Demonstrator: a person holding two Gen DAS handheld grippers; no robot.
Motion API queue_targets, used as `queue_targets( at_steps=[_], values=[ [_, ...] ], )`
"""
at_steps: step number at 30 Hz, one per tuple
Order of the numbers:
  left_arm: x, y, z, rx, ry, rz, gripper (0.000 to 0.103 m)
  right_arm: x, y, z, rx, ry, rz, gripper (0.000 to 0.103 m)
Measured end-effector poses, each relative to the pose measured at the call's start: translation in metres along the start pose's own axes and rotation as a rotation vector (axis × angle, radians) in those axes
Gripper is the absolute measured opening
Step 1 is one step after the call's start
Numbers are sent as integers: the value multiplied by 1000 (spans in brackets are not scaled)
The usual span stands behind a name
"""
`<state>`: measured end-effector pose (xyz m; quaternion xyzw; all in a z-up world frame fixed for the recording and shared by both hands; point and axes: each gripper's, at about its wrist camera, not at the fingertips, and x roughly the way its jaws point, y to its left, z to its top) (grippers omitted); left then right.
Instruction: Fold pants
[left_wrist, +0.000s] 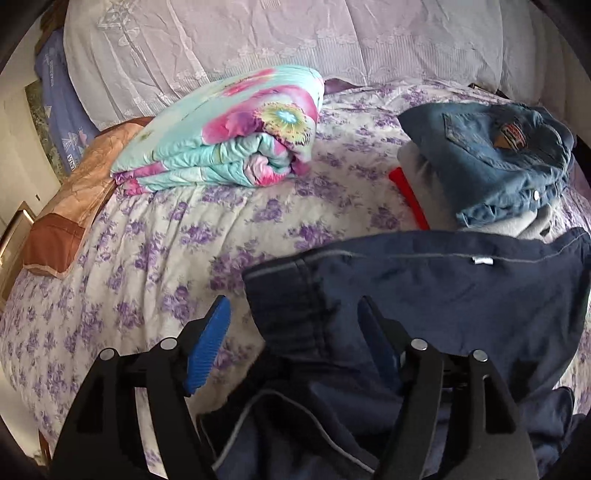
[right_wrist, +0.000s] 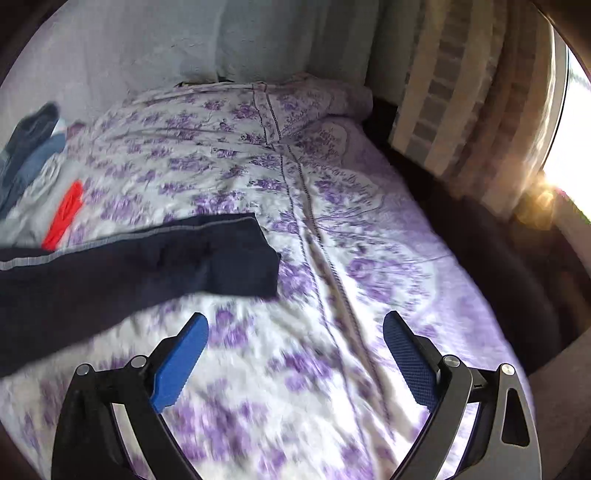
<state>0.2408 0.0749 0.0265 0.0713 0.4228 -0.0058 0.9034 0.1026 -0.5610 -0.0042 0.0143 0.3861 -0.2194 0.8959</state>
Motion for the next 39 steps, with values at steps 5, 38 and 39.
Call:
queue_targets(
  at_steps=[5, 38, 39],
  values=[
    [14, -5, -22, 14, 52, 42, 76, 59, -1, 17, 154, 36, 104, 91],
    [-8, 33, -82, 165, 81, -80, 7, -180, 49, -268, 125, 167, 519, 87],
    [-23, 26, -84, 185, 47, -98, 6, -178, 51, -272, 138, 168, 530, 87]
  ],
)
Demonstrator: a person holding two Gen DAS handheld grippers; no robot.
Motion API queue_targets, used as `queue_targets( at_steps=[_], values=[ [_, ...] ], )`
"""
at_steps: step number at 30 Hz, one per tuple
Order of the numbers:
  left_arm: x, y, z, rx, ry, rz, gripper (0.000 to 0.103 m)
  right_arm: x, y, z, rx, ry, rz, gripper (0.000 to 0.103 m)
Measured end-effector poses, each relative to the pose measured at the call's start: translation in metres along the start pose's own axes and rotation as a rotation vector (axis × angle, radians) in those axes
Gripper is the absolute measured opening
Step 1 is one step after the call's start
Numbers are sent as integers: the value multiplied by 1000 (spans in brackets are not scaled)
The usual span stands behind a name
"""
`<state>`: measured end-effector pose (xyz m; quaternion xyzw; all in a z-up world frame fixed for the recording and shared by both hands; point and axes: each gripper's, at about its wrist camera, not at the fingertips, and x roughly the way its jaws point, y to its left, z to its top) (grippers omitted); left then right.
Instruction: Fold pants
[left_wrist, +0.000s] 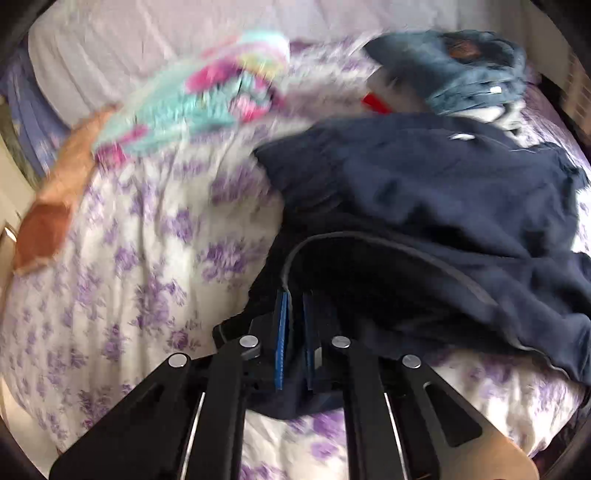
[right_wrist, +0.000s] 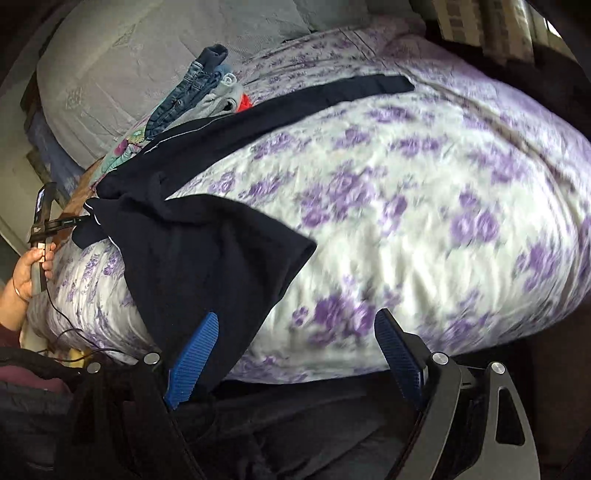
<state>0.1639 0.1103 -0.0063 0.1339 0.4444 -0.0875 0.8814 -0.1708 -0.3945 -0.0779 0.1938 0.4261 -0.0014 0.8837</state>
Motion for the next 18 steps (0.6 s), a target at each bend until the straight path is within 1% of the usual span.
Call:
queue_targets(
  at_steps=[1, 3, 4, 5, 6, 7, 8, 9, 10, 11, 12, 14, 17, 18],
  values=[
    [-12, -6, -2, 21, -27, -20, 4, 5, 2, -4, 0, 2, 11, 87],
    [-37, -18, -8, 67, -74, -43, 4, 12, 7, -5, -3, 3, 26, 87],
    [-45, -22, -12, 85, -78, -59, 4, 17, 12, -5, -9, -6, 42, 87],
    [-50, -25, -18, 103, -76, -54, 4, 23, 17, -3, -20, -14, 41, 88],
    [-47, -25, -21, 106, -60, -49, 4, 30, 22, -2, -42, -19, 20, 88],
    [-43, -24, -25, 102, -42, -47, 4, 35, 29, 0, -75, -39, -32, 75],
    [-38, -23, -29, 96, -26, -39, 4, 36, 37, 4, -110, -55, -78, 53],
    [-33, -19, -34, 85, -15, -23, 4, 35, 43, 11, -144, -51, -56, 11],
    [-33, -18, -36, 75, -17, -22, 4, 28, 44, 19, -146, -65, -46, 6],
    [-35, -14, -37, 63, -24, -26, 4, 12, 46, 30, -162, -113, -12, 5],
    [-39, -12, -39, 57, -32, -27, 4, -3, 49, 41, -187, -158, -15, 5],
    [-47, -11, -40, 52, -45, -34, 4, -29, 50, 63, -219, -211, -14, 5],
    [-62, -22, -47, 87, -49, -60, 4, -87, 34, 116, -214, -336, -38, 5],
    [-69, -30, -54, 114, -40, -82, 4, -99, 26, 126, -199, -351, -45, 5]
  ],
)
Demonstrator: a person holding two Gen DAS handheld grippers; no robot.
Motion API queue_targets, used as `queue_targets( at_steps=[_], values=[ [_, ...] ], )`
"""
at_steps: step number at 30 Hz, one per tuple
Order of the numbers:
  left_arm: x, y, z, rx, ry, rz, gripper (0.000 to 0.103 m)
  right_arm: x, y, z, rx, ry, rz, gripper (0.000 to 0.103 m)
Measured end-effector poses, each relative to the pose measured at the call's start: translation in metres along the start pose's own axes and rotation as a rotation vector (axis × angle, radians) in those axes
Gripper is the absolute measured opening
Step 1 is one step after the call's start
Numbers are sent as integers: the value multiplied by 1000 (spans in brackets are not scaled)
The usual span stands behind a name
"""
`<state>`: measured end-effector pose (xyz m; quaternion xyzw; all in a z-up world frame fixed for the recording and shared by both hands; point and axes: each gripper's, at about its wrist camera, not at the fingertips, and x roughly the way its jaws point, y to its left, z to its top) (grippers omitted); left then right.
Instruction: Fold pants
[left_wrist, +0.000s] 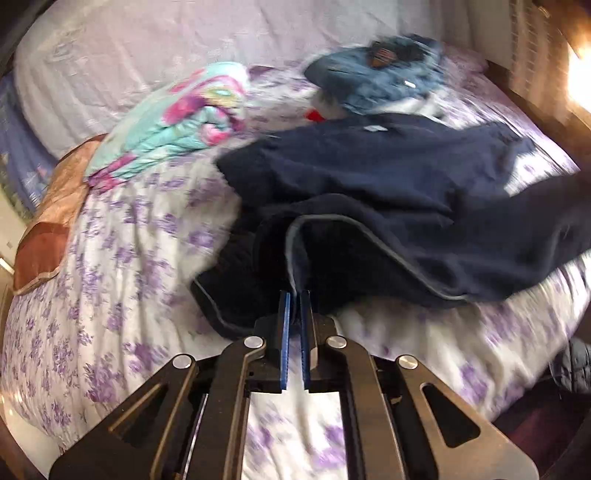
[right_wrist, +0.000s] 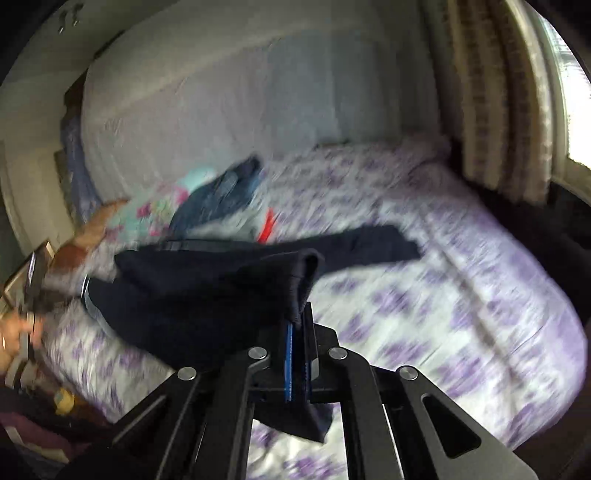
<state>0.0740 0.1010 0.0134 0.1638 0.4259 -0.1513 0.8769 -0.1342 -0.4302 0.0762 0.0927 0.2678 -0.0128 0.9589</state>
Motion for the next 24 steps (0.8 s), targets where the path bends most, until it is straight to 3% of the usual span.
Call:
queue_targets(
  at_steps=[2, 3, 6, 9, 11, 15, 17, 19, 20, 22, 23, 24],
  values=[
    [-6, -10, -7, 20, 17, -28, 6, -7, -39, 26, 48, 17, -42, 5],
    [-9, -11, -13, 13, 35, -57, 12, -2, -60, 33, 72, 50, -83, 5],
    [-18, -1, -21, -49, 72, -108, 27, 36, -112, 21, 135, 204, -201, 5],
    [-23, 16, -20, -104, 36, -59, 74, 87, -144, -23, 157, 368, -257, 3],
    [-14, 28, -16, -157, 34, -36, 80, 106, -147, -48, 174, 408, -222, 3],
    [46, 44, 0, -229, 148, -21, 80, 112, -139, -63, 200, 394, -233, 6],
    [76, 49, 3, -288, 216, -66, 80, 109, -137, -64, 244, 389, -251, 21],
    [105, 53, 5, -359, 291, -105, 83, 97, -129, -65, 254, 358, -257, 74],
    [108, 53, 7, -381, 269, -92, 83, 91, -124, -71, 250, 336, -241, 81],
    [100, 57, 11, -427, 199, -76, 52, 85, -115, -74, 247, 322, -182, 82],
    [95, 60, 13, -447, 181, -113, 26, 85, -110, -75, 245, 321, -168, 82],
    [84, 64, 14, -484, 153, -180, 23, 84, -106, -75, 234, 315, -162, 82]
  ],
)
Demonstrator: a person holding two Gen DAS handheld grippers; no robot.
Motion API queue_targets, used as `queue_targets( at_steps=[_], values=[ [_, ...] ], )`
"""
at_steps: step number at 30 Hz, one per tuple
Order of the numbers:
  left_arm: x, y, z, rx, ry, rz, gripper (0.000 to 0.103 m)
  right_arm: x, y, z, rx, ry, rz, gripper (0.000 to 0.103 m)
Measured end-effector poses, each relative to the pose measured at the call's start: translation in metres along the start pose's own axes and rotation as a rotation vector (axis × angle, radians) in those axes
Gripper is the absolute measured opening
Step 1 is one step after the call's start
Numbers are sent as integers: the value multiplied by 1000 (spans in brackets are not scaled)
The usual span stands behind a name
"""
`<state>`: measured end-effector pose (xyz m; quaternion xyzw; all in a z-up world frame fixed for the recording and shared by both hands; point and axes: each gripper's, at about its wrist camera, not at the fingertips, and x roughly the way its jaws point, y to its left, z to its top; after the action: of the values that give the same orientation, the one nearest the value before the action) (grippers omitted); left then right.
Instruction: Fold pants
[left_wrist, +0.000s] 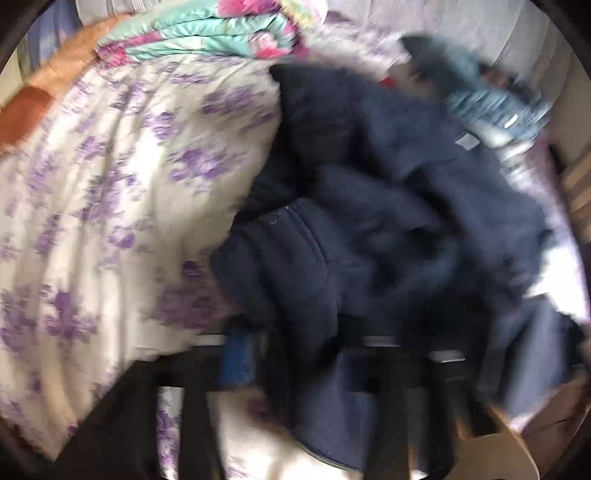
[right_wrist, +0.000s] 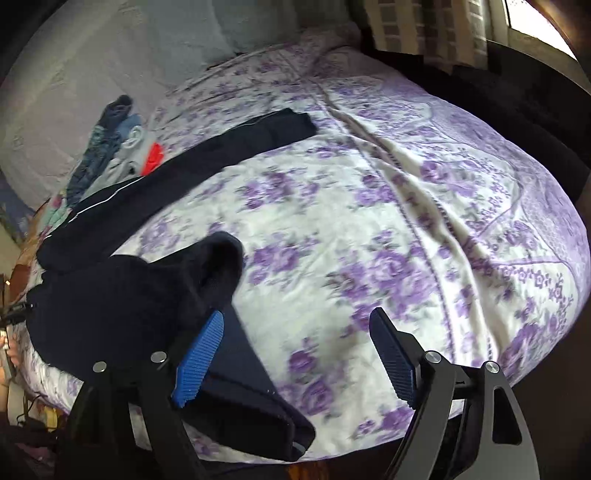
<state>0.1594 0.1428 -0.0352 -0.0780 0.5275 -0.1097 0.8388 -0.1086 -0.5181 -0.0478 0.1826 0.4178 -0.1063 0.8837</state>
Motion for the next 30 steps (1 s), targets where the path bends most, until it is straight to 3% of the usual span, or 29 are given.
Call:
queue_targets(
  at_steps=[1, 2, 3, 4, 6, 8, 10, 11, 12, 13, 16, 18, 21, 22, 23, 26, 30],
  values=[
    [-12, 2, -2, -18, -28, -18, 22, 1, 8, 0, -27, -8, -7, 73],
    [-26, 2, -5, -19, -52, -21, 22, 2, 12, -1, -55, -10, -12, 54],
    [-43, 2, -12, -17, -83, -19, 22, 6, 15, -1, -73, 14, 5, 1],
    [-58, 5, -19, -24, -105, -14, 22, 12, 17, 0, -75, 49, 11, 0],
    [-80, 20, -34, -59, -130, -1, 22, 9, 18, 3, -89, 17, -34, 0],
    [-80, 35, -48, -84, -94, 18, 24, 1, 13, 10, -59, 5, -37, 0],
    [-51, 50, -68, -84, 12, 96, 31, -3, 6, 15, -37, 21, -50, 9],
    [-40, 53, -72, -74, 46, 119, 42, -4, 4, 15, -32, 37, -70, 21],
    [-34, 57, -77, -73, 67, 127, 46, -6, 3, 16, -24, 43, -99, 57],
    [-38, 60, -76, -79, 54, 122, 48, -15, 3, 13, -28, 8, -114, 73],
    [-67, 58, -64, -60, 11, 150, 56, -28, 5, 2, -60, -17, -81, 73],
    [-101, 56, -59, -54, -103, 200, 74, -32, 6, -5, -53, -14, -35, 74],
    [-116, 35, -55, -10, -169, 151, 80, -18, 11, -18, -70, 22, 2, 73],
    [-110, 20, -56, 29, -163, 135, 80, -6, 16, -24, -94, 59, -15, 40],
    [-103, 11, -58, 57, -157, 131, 80, 6, 22, -26, -115, 99, -16, 18],
    [-55, -30, -73, 215, -60, 166, 80, -9, 33, -20, -174, 45, -59, 12],
    [-12, -38, -85, 266, 80, 208, 80, -60, 24, -4, -219, -22, -124, 11]
  ],
)
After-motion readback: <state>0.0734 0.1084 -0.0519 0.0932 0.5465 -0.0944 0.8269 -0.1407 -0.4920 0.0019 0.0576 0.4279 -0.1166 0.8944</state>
